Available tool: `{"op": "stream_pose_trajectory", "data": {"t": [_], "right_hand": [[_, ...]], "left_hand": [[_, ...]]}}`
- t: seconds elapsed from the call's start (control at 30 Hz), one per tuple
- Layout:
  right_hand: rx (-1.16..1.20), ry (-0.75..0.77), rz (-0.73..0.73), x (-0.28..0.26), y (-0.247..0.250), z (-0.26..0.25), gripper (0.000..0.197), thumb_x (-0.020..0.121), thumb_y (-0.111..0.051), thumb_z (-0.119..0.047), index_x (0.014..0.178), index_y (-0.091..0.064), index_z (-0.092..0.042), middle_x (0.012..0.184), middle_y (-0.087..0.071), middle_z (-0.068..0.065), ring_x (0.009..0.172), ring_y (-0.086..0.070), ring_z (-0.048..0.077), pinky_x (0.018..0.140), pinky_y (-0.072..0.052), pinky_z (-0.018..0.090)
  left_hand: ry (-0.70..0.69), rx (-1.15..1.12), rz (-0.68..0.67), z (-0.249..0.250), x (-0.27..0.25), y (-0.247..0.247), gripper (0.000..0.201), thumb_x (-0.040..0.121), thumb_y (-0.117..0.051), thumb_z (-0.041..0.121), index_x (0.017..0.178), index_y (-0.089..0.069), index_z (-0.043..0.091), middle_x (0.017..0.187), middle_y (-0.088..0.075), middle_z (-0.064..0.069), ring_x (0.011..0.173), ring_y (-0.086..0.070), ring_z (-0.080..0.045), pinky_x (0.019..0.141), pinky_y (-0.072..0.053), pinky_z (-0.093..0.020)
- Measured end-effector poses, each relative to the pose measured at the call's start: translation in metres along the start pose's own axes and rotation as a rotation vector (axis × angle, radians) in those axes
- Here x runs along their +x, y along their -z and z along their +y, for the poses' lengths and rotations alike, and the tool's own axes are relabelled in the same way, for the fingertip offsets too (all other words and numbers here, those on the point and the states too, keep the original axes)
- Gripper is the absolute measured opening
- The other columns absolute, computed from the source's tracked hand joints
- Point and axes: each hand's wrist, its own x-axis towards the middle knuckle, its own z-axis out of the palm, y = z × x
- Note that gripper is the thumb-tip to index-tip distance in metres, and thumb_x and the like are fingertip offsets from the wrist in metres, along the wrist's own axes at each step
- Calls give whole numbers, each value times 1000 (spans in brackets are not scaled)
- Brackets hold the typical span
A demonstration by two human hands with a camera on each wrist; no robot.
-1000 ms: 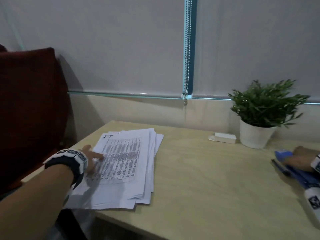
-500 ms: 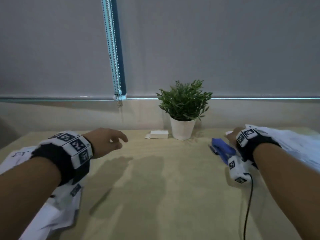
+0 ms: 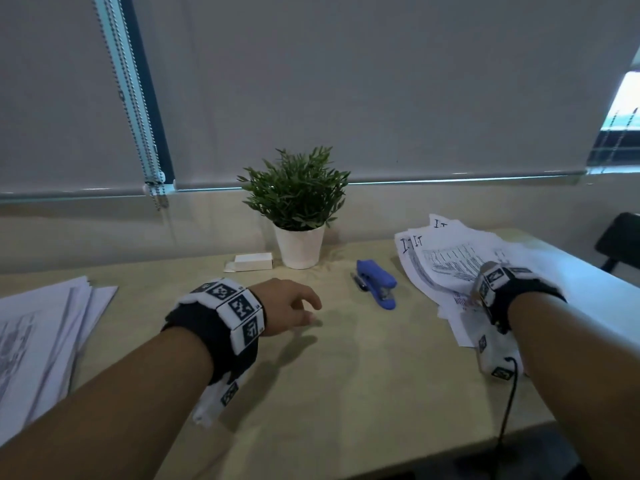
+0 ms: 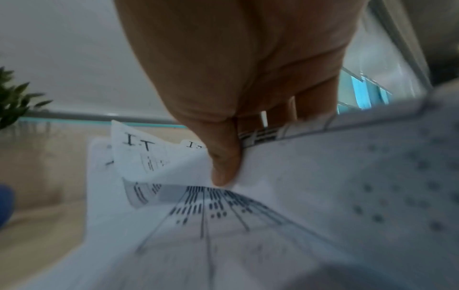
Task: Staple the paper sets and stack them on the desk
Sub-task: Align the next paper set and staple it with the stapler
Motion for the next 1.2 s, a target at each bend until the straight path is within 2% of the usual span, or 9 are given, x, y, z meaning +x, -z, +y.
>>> {"op": "stream_pose_trajectory", "data": {"t": [0.1, 0.17, 0.27, 0.6, 0.73, 0.8, 0.93, 1.07, 1.2], "right_hand": [[93, 31, 134, 9, 7, 7, 30, 90, -57, -12, 117, -60, 1, 117, -59, 20, 108, -58, 30, 68, -43, 25], [168, 54, 245, 8, 18, 4, 33, 85, -56, -14, 115, -62, 1, 100, -59, 19, 97, -58, 34, 83, -50, 33], [176, 183, 278, -42, 44, -8, 22, 89, -54, -17, 105, -63, -4, 93, -57, 12, 90, -58, 31, 68, -42, 24], [139, 751, 73, -173, 39, -88, 45, 91, -52, -44, 130, -53, -21, 111, -61, 3, 88, -56, 16, 77, -39, 24], [264, 822, -218, -189, 13, -116, 44, 96, -39, -50, 130, -53, -27, 118, -61, -1, 93, -60, 13, 92, -48, 33], [209, 844, -294, -193, 1, -122, 47, 97, -29, -53, 138, -44, -34, 133, -54, -7, 118, -55, 14, 114, -25, 32], [-240, 907, -369, -191, -26, -123, 52, 97, -31, -52, 146, -28, -35, 155, -26, -7, 142, -27, 18, 116, -18, 32], [-456, 939, -396, -192, -49, -116, 61, 88, -55, -48, 143, -33, -37, 151, -33, 0, 135, -37, 23, 110, -32, 39], [-517, 990, -346, -193, -52, -124, 65, 81, -63, -49, 139, -37, -41, 134, -43, 3, 116, -52, 25, 97, -46, 42]], "left_hand": [[5, -43, 39, -3, -2, 0, 32, 93, -51, 36, 124, -54, 29, 115, -65, 3, 88, -53, -10, 85, -37, -21], [4, -89, 126, -5, -3, 0, 29, 93, -53, 34, 121, -57, 29, 105, -65, 4, 87, -54, -10, 83, -38, -21], [-6, -225, 292, -1, -1, -2, 27, 91, -54, 37, 117, -58, 29, 92, -62, 5, 89, -58, -14, 81, -42, -24], [54, -1279, 344, 19, -31, 4, 99, 55, -64, 76, 137, -35, 28, 142, -44, -11, 122, -50, -38, 76, -52, -39], [57, -1129, 496, -2, -58, -2, 28, 87, -59, 13, 116, -56, 15, 86, -71, -3, 62, -68, -15, 52, -53, -29], [101, -997, 521, -15, -73, -6, 24, 88, -52, -2, 92, -61, 20, 71, -69, -1, 61, -67, -18, 59, -57, -36], [252, -907, 454, -47, -99, -20, 26, 90, -51, -2, 83, -58, 21, 91, -68, -14, 74, -65, -28, 67, -57, -45], [622, -923, 411, -85, -115, -25, 61, 90, -57, 11, 140, -24, 16, 112, -59, -23, 64, -66, -31, 49, -55, -39], [615, -276, 523, -102, -118, -11, 83, 87, -55, 48, 149, -5, 25, 152, -22, -18, 131, -38, -36, 105, -35, -46]]}}
